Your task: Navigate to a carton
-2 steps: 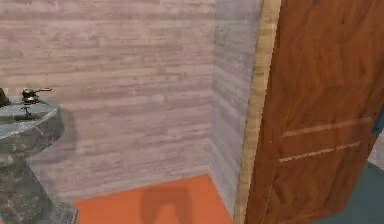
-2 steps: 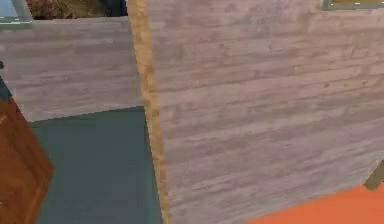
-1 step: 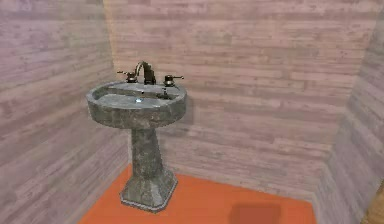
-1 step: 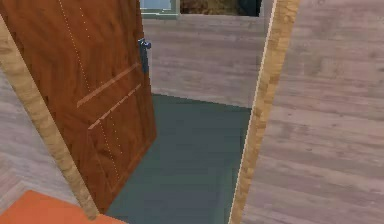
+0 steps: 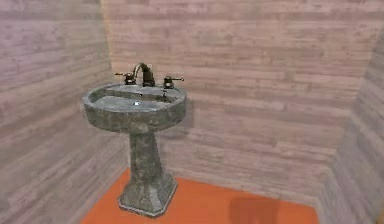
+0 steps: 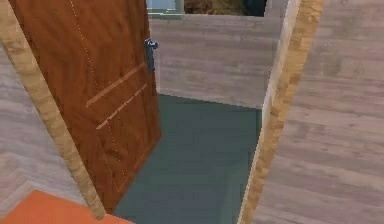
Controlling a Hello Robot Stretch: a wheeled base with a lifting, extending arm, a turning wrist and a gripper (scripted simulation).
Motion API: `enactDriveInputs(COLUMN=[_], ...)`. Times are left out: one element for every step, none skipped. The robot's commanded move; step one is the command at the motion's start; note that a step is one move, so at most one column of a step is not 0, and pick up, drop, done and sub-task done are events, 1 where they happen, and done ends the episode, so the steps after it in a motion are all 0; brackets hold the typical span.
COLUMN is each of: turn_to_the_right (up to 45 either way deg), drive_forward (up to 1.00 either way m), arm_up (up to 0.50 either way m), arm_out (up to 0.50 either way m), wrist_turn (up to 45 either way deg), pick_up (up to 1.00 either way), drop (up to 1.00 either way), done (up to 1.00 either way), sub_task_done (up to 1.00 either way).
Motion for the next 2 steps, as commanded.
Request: enactDriveInputs(turn_to_the_right=[45.0, 45.0], drive_forward=[0.0, 0.0], arm_up=[0.0, 0.0], arm_out=[0.0, 0.0], wrist_turn=[0.0, 0.0], pick_up=[0.0, 0.0], drop=[0.0, 0.0], done=[0.0, 0.0], sub_task_done=[0.0, 0.0])
